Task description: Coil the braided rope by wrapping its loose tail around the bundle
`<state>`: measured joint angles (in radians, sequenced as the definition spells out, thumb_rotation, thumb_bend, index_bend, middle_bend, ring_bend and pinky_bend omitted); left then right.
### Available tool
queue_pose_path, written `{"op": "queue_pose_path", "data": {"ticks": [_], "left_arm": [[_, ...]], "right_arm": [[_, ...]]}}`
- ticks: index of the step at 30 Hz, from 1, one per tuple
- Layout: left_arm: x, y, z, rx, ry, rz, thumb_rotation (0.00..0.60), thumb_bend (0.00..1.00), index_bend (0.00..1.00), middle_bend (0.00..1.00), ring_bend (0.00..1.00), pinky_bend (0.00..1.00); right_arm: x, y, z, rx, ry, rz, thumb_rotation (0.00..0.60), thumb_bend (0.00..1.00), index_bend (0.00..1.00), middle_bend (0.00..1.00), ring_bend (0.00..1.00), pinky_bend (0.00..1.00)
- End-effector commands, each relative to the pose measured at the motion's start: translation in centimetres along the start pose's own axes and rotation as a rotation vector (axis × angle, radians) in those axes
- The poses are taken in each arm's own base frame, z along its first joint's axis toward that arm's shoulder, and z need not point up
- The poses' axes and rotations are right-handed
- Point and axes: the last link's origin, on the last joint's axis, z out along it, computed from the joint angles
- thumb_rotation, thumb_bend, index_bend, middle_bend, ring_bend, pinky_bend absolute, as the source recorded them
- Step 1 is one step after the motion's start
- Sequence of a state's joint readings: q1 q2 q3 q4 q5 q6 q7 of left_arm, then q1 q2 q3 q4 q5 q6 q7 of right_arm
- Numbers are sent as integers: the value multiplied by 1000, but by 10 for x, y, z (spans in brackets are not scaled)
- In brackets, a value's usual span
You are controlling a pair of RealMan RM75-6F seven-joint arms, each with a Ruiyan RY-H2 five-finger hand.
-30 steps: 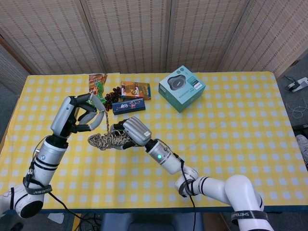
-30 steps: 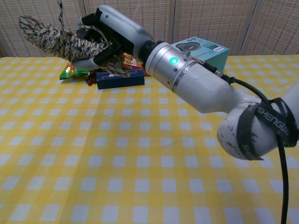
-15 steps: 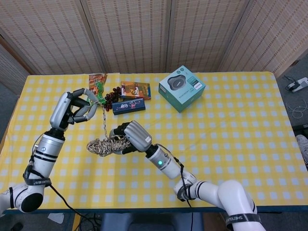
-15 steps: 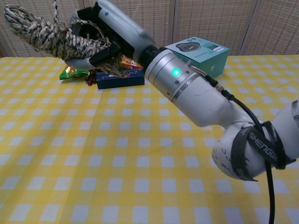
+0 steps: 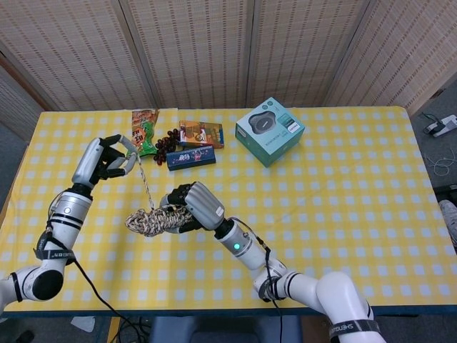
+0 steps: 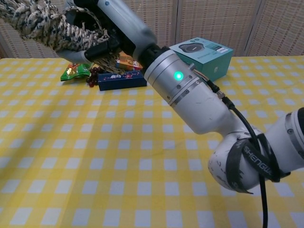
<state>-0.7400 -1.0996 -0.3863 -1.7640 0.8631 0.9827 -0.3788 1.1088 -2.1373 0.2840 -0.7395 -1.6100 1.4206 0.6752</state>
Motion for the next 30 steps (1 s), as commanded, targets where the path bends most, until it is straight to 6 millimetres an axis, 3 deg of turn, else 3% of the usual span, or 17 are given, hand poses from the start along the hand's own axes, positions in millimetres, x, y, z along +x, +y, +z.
{"op": "queue_pose_path", "data": {"ticks": [1,9,30], "left_arm": [[-1,-9,4,41,-5,38,600,425,640,1000,1000,1000],[4,-26,5,110,3,129,600,426,640,1000,1000,1000],[-4,-34,-23,90,-115,309,600,425,625,1000,987,1000]], "right_arm": [[1,-3,1,14,30,13,600,195,943,741,682,698],[11,-5,4,35,119,11,600,202,946,746,686,698],[31,4,15,-18,267,-47,600,245,946,746,688,699]]}}
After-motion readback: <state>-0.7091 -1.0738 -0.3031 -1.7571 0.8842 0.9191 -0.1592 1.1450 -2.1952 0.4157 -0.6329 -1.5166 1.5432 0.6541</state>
